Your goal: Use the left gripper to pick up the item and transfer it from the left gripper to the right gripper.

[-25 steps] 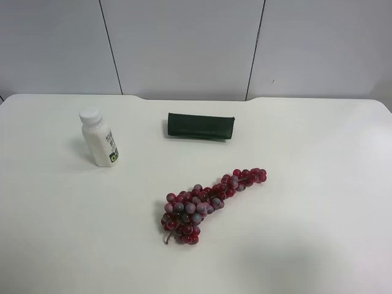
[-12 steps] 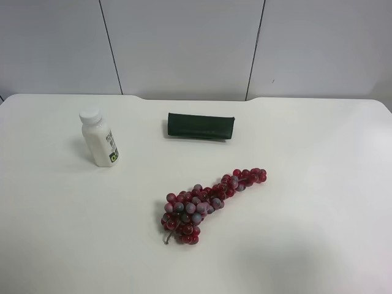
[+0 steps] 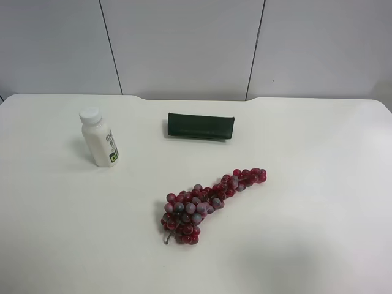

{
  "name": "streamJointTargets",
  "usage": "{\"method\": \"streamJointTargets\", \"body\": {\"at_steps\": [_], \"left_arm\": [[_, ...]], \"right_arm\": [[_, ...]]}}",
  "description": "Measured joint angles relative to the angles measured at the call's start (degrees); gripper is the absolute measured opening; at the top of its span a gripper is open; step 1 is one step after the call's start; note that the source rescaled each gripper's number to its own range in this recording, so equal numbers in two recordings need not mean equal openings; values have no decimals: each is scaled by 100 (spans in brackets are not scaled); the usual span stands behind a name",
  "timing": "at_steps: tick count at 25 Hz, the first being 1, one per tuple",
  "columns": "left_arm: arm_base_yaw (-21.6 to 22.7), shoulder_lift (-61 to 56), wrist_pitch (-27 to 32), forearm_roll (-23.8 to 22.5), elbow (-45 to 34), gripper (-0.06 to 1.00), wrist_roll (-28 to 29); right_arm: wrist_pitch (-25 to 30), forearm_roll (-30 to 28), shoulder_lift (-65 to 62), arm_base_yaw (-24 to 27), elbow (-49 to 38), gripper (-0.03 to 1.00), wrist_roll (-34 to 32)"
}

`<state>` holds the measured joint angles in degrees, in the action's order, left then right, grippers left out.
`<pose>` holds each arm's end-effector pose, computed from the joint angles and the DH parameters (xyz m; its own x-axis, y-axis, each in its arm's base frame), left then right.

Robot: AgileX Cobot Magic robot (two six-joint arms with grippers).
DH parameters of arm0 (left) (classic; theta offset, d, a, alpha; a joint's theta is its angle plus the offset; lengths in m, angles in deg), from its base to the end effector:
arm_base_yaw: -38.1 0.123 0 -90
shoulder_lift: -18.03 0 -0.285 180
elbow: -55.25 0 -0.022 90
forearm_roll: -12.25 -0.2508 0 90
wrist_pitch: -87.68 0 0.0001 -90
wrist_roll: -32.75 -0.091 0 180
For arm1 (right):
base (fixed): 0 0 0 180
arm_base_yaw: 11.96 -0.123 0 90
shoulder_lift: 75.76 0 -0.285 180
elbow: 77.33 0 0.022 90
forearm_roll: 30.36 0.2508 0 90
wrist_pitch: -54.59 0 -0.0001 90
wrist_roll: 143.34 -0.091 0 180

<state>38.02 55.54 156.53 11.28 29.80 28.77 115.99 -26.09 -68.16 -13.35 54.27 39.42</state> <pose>0.0551 0.0014 0.3694 -0.6655 0.0764 -0.7425 0.0400 0.9970 0.0668 -0.0064 0.0058 0.2774 -0.4580 -0.0235 -0.8887 -0.0880 0.9959 0.0190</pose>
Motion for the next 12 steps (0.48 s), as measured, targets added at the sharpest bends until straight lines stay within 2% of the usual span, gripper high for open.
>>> {"method": "streamJointTargets", "body": {"at_steps": [6,12], "left_arm": [[0,1850,71,97,919,97,-41],[0,3465,80,640,1598,97,-50]], "right_arm": [[0,0,0,0,0,98,0],[0,0,0,0,0,98,0]]}}
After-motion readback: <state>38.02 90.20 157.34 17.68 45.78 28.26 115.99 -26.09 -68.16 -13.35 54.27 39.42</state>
